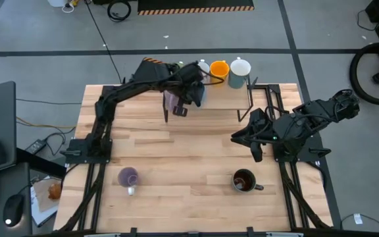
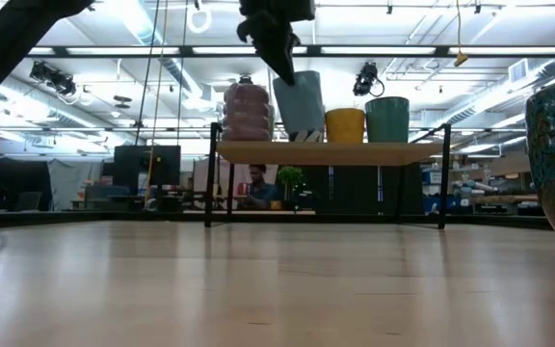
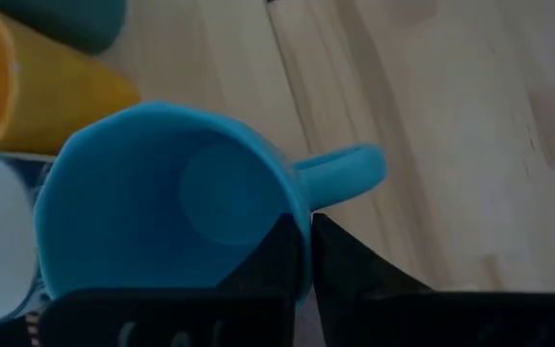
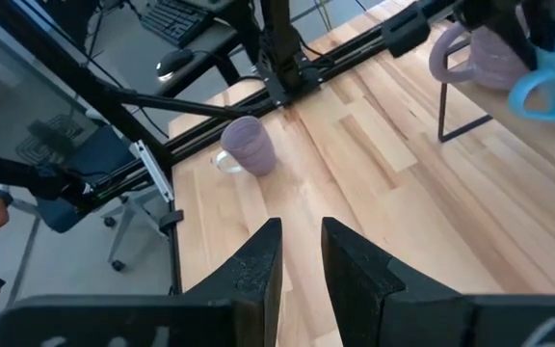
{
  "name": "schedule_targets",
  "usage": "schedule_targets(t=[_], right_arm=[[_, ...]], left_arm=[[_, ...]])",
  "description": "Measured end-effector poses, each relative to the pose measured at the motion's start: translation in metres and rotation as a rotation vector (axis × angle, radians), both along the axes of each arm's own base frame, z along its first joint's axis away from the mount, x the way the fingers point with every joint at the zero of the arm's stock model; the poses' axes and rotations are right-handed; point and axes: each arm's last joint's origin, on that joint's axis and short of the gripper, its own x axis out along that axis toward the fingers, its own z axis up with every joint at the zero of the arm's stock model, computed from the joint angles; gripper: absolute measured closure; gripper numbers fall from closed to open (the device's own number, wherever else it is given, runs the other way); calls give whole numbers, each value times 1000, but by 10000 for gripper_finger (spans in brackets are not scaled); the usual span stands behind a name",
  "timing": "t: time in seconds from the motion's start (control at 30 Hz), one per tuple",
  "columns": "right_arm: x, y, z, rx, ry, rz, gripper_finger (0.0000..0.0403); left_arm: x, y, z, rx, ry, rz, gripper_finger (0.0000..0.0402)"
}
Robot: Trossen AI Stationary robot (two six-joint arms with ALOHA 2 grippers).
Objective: Place coffee mugs
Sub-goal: Put the blue mug on the shelf
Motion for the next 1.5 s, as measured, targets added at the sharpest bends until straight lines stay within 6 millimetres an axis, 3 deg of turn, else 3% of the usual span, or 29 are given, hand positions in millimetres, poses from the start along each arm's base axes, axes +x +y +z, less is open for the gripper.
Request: schedule_targets(t=[0.2,0.5,0.7,1.5], right_arm=[[1,-1,0,4,-1,1,321],[1,0,1,5,-6,4,321],[1,0,1,4,-8,5,321],[1,0,1,2,-9,6,321]], left_arm=[[4,1,-11,-16,46,-25,379],[3,1,-11,-9,62,-39,379],[4,5,-14,30,83,-39,347],[9,9,-17,118,93,-17,347]])
